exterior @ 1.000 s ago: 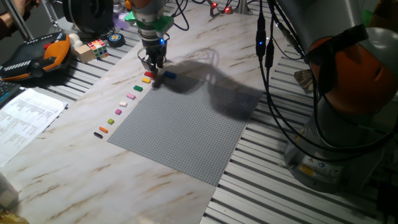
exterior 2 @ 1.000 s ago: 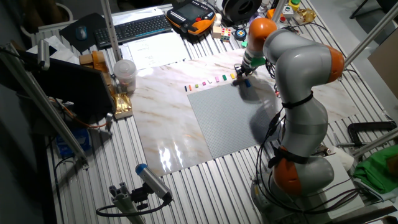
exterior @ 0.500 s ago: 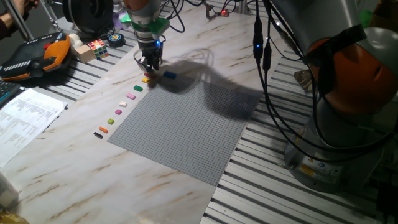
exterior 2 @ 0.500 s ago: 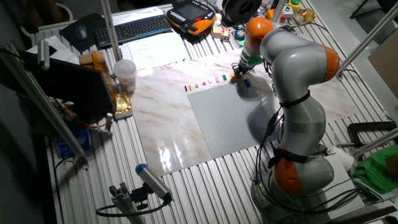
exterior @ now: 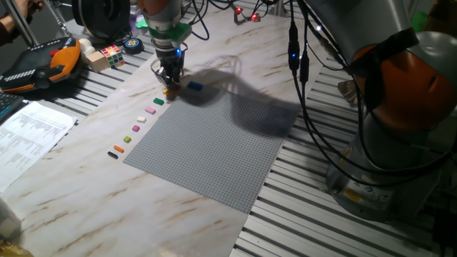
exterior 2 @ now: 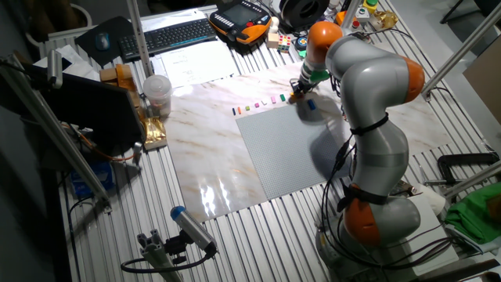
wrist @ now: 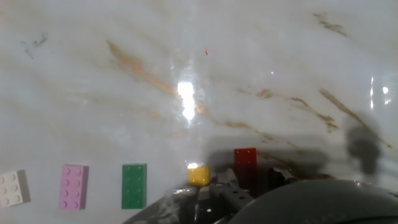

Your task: Build with small Lego blocks

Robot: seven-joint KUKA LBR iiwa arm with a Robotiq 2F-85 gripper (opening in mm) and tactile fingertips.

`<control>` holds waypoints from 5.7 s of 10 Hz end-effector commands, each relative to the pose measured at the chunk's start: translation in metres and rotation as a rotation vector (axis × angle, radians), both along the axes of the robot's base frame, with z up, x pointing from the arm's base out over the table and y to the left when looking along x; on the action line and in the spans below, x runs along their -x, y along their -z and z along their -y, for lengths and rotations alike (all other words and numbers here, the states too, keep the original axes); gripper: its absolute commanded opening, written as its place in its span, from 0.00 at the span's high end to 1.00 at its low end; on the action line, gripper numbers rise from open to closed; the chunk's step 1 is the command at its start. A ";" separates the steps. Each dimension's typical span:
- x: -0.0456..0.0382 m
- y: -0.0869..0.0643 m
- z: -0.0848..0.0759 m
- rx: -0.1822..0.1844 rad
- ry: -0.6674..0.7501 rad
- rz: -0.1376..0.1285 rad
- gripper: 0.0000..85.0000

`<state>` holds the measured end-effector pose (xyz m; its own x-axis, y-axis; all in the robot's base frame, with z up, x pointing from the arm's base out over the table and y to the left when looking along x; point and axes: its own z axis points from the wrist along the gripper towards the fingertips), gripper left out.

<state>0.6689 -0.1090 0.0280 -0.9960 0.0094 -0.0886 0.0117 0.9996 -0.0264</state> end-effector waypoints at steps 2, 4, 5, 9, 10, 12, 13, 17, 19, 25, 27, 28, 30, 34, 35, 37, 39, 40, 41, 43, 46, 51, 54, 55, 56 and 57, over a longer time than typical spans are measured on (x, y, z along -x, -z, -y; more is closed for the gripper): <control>-0.0003 0.001 0.000 -0.002 -0.002 -0.002 0.59; -0.0007 0.002 0.000 -0.006 -0.003 -0.005 0.60; -0.0009 0.003 0.000 -0.009 -0.004 -0.007 0.60; -0.0015 0.005 0.000 -0.018 -0.009 -0.011 0.63; -0.0015 0.006 0.000 -0.019 -0.012 -0.013 0.64; -0.0015 0.005 0.000 -0.022 -0.014 -0.018 0.65; -0.0015 0.005 -0.001 -0.022 -0.015 -0.018 0.65; -0.0013 0.004 -0.001 -0.020 -0.018 -0.009 0.68; -0.0013 0.004 -0.001 -0.020 -0.020 -0.009 0.74; 0.0039 -0.009 -0.002 0.000 -0.017 -0.007 0.99; 0.0158 -0.021 -0.004 0.011 -0.007 -0.015 0.99; 0.0247 -0.026 -0.004 0.014 0.000 -0.014 0.99; 0.0459 -0.030 -0.004 0.027 0.008 -0.015 0.99; 0.0705 -0.018 -0.003 0.025 0.008 -0.006 0.99; 0.0738 -0.013 -0.003 0.022 0.009 -0.003 0.99; 0.0754 -0.011 -0.003 0.021 0.009 -0.006 0.99; 0.0767 -0.009 -0.004 0.017 0.011 -0.008 0.99; 0.0763 -0.009 -0.004 0.019 0.011 -0.005 0.99; 0.0756 -0.007 -0.004 0.019 0.011 -0.005 0.99; 0.0748 -0.005 -0.005 0.018 0.009 -0.005 0.99; 0.0735 -0.002 -0.005 0.018 0.008 -0.003 0.99; 0.0726 0.000 -0.005 0.013 0.006 -0.002 0.99; 0.0721 0.000 -0.004 0.013 0.006 -0.002 0.99; 0.0719 0.001 -0.004 0.011 0.008 -0.002 0.99; 0.0717 0.002 -0.004 0.008 0.008 -0.002 0.99; 0.0714 0.003 -0.003 0.005 0.009 -0.002 0.99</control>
<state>0.5976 -0.1055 0.0258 -0.9960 0.0179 -0.0874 0.0207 0.9993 -0.0321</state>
